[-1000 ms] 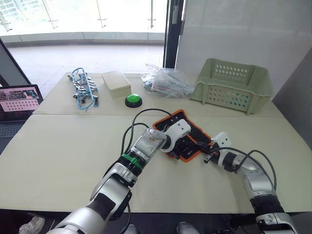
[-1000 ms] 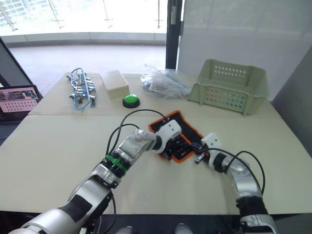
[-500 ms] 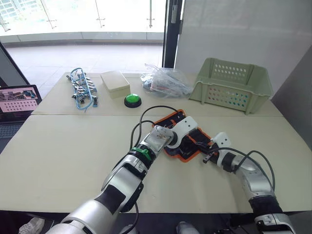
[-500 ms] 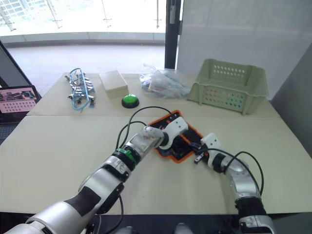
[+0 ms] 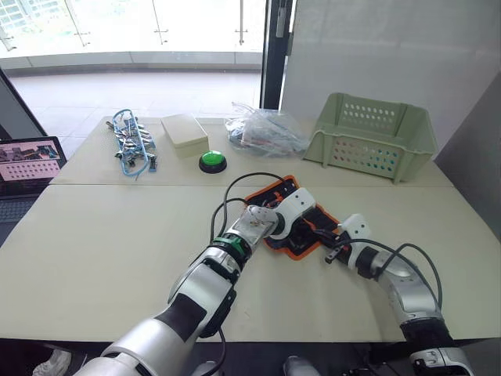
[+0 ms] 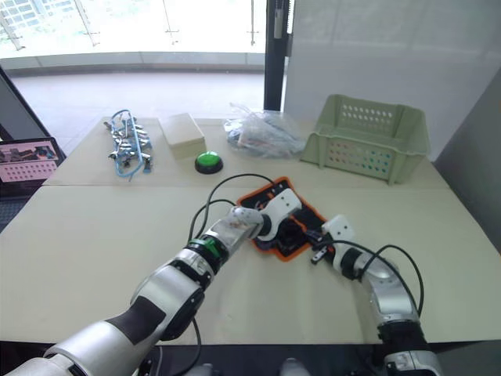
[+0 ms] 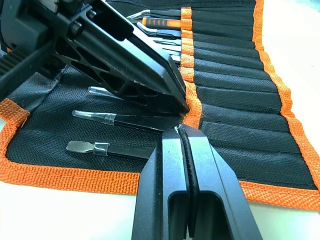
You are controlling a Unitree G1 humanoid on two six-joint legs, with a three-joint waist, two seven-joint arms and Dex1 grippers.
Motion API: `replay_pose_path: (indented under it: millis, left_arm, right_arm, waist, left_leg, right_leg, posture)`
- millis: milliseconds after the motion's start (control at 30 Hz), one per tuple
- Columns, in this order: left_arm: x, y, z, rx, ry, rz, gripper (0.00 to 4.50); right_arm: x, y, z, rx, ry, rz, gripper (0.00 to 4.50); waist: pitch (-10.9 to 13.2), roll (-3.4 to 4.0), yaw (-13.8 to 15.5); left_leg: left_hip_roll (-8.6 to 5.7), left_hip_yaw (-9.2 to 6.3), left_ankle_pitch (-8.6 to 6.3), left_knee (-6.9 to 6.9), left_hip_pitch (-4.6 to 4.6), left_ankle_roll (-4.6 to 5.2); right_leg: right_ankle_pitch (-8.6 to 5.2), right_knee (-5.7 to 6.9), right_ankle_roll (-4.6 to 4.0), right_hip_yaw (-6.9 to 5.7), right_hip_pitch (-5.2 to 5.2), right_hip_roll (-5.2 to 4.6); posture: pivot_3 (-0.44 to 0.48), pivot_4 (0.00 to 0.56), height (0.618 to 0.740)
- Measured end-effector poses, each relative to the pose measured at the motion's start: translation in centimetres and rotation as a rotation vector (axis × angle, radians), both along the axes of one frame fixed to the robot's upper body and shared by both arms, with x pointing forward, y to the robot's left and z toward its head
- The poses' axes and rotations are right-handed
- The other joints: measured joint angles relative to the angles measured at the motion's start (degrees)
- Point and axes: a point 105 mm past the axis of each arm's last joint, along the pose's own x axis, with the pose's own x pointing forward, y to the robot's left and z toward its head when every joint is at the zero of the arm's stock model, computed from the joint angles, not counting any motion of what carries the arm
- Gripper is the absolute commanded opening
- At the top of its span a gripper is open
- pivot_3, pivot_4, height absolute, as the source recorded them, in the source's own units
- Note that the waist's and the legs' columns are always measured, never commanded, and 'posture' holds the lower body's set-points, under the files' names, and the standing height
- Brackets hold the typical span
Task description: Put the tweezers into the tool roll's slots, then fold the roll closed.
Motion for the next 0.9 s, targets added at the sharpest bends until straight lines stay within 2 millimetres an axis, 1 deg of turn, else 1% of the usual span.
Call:
replay_pose_path:
  millis: [67, 100, 133, 233, 267, 300, 333, 400, 533, 600, 633, 667, 700, 767, 800, 833, 900]
  left_arm:
    - [0.0, 0.1, 0.3, 0.001, 0.010, -0.009, 2.22]
    - [0.1, 0.7, 0.8, 0.001, 0.002, -0.015, 2.49]
    - [0.0, 1.0, 1.4, -0.008, -0.005, -0.028, 2.86]
    - [-0.3, 2.9, 5.4, -0.052, -0.067, -0.062, 3.80]
    - [-0.4, 3.8, 6.6, -0.057, -0.094, -0.061, 4.19]
    - [-0.7, 5.2, 8.1, -0.063, -0.133, -0.056, 4.48]
    - [-0.8, 6.2, 8.8, -0.069, -0.151, -0.047, 4.48]
    - [-1.0, 9.2, 9.6, -0.066, -0.180, 0.002, 4.48]
    - [-1.5, 14.2, 9.3, -0.107, -0.178, 0.084, 4.48]
    - [-2.4, 16.5, 9.1, -0.126, -0.205, 0.095, 4.48]
    - [-2.9, 17.6, 8.8, -0.132, -0.215, 0.093, 4.48]
    - [-3.7, 19.1, 8.3, -0.142, -0.229, 0.095, 4.48]
    - [-3.9, 19.7, 8.0, -0.145, -0.225, 0.100, 4.48]
    - [-5.8, 22.3, 6.9, -0.157, -0.226, 0.094, 4.48]
    - [-6.2, 22.9, 6.5, -0.159, -0.216, 0.095, 4.48]
    - [-6.9, 23.7, 5.9, -0.159, -0.213, 0.102, 4.48]
    - [-8.5, 25.5, 4.6, -0.139, -0.202, 0.136, 4.48]
  right_arm:
    - [0.0, -0.1, 0.0, -0.002, 0.001, 0.000, 0.00]
    - [0.0, 0.0, 0.1, -0.002, 0.001, 0.002, 0.00]
    - [0.0, 0.0, 0.1, -0.001, 0.001, 0.005, 0.00]
    - [0.1, 0.2, 0.2, -0.001, 0.001, 0.016, 0.00]
    - [0.1, 0.2, 0.2, -0.001, 0.001, 0.019, 0.00]
    - [0.2, 0.2, 0.3, -0.001, 0.000, 0.019, 0.00]
    - [0.2, 0.2, 0.2, -0.001, 0.001, 0.020, 0.00]
    - [0.2, 0.2, 0.3, -0.002, 0.004, 0.023, 0.00]
    - [0.3, -0.1, 0.3, -0.011, 0.011, 0.031, 0.00]
    - [0.3, 0.0, 0.6, -0.003, 0.008, 0.040, 0.00]
    - [0.2, 0.0, 0.6, 0.012, 0.010, 0.046, 0.00]
    - [0.2, 0.1, 0.8, 0.033, 0.016, 0.050, 0.00]
    - [0.2, 0.0, 0.8, 0.040, 0.018, 0.050, 0.00]
    - [0.2, 0.4, 1.3, 0.078, 0.011, 0.070, 0.00]
    - [0.1, 0.3, 1.3, 0.090, 0.012, 0.069, 0.00]
    - [0.0, 0.3, 1.6, 0.132, 0.022, 0.074, 0.00]
    - [-0.6, 0.7, 3.1, 0.226, 0.028, 0.124, 0.00]
  waist:
    - [0.00, 0.00, -0.02]
    - [0.01, 0.02, -0.07]
    - [0.03, 0.05, -0.15]
    - [0.08, 0.16, -0.47]
    - [0.07, 0.18, -0.47]
    - [0.06, 0.19, -0.57]
    - [0.05, 0.21, -0.55]
    - [0.05, 0.22, -0.49]
    - [0.05, 0.21, -0.31]
    - [0.05, 0.21, -0.31]
    - [0.05, 0.21, -0.31]
    - [0.06, 0.22, -0.32]
    - [0.06, 0.22, -0.29]
    - [0.06, 0.23, -0.53]
    - [0.07, 0.24, -0.45]
    - [0.09, 0.25, -0.41]
    - [0.10, 0.28, -0.30]
  left_leg:
    - [0.00, 0.00, 0.00, 0.00, -0.01, 0.00]
    - [0.00, 0.00, 0.00, 0.00, -0.02, 0.00]
    - [0.00, 0.00, 0.00, 0.00, -0.02, 0.00]
    - [0.04, 0.00, 0.01, -0.15, -0.02, -0.01]
    - [0.05, -0.01, 0.01, -0.17, 0.00, -0.01]
    - [0.05, 0.00, 0.02, -0.21, 0.02, -0.02]
    - [0.05, 0.00, 0.02, -0.22, 0.03, -0.03]
    - [0.05, 0.00, 0.03, -0.22, 0.06, -0.05]
    - [0.06, 0.00, 0.06, -0.20, 0.05, -0.10]
    - [0.06, -0.01, 0.06, -0.21, 0.05, -0.10]
    - [0.08, 0.00, 0.06, -0.22, 0.05, -0.10]
    - [0.09, 0.00, 0.06, -0.26, 0.00, -0.10]
    - [0.08, 0.00, 0.06, -0.26, -0.04, -0.10]
    - [0.11, 0.13, 0.06, -0.32, -0.23, -0.10]
    - [0.10, 0.13, 0.07, -0.32, -0.36, -0.11]
    - [0.09, 0.12, 0.09, -0.29, -0.57, -0.15]
    - [0.09, 0.11, 0.13, -0.20, -1.02, -0.21]
  right_leg:
    - [0.00, -0.01, 0.00, 0.00, 0.00, 0.00]
    - [0.00, 0.00, -0.01, 0.01, -0.01, 0.00]
    - [0.02, 0.04, -0.04, 0.01, -0.02, 0.00]
    - [0.12, 0.09, -0.21, 0.07, -0.13, 0.04]
    - [0.12, 0.08, -0.21, 0.07, -0.14, 0.04]
    - [0.12, 0.08, -0.21, 0.08, -0.14, 0.04]
    - [0.12, 0.08, -0.21, 0.09, -0.13, 0.04]
    - [0.13, 0.07, -0.22, 0.09, -0.12, 0.03]
    - [0.14, 0.07, -0.24, 0.09, -0.11, 0.01]
    - [0.14, 0.07, -0.24, 0.09, -0.12, 0.01]
    - [0.15, 0.07, -0.26, 0.09, -0.14, 0.01]
    - [0.16, 0.07, -0.28, 0.09, -0.24, 0.01]
    - [0.16, 0.09, -0.28, 0.09, -0.28, 0.01]
    - [0.21, 0.21, -0.37, 0.18, -0.71, -0.01]
    - [0.22, 0.29, -0.38, 0.19, -0.86, -0.01]
    - [0.22, 0.48, -0.38, 0.17, -1.12, -0.03]
    - [0.24, 0.71, -0.42, 0.19, -1.69, -0.04]
  posture:
    - [0.000, 0.150, 0.740]
    - [0.000, 0.150, 0.740]
    - [0.000, 0.150, 0.740]
    - [0.000, 0.150, 0.740]
    - [0.000, 0.150, 0.740]
    - [0.000, 0.150, 0.740]
    - [0.000, 0.150, 0.740]
    - [0.000, 0.150, 0.740]
    - [0.000, 0.150, 0.740]
    - [0.000, 0.150, 0.740]
    - [0.000, 0.150, 0.740]
    - [0.000, 0.150, 0.740]
    - [0.000, 0.150, 0.740]
    - [0.000, 0.150, 0.740]
    - [0.000, 0.150, 0.740]
    - [0.000, 0.150, 0.740]
    - [0.000, 0.150, 0.740]
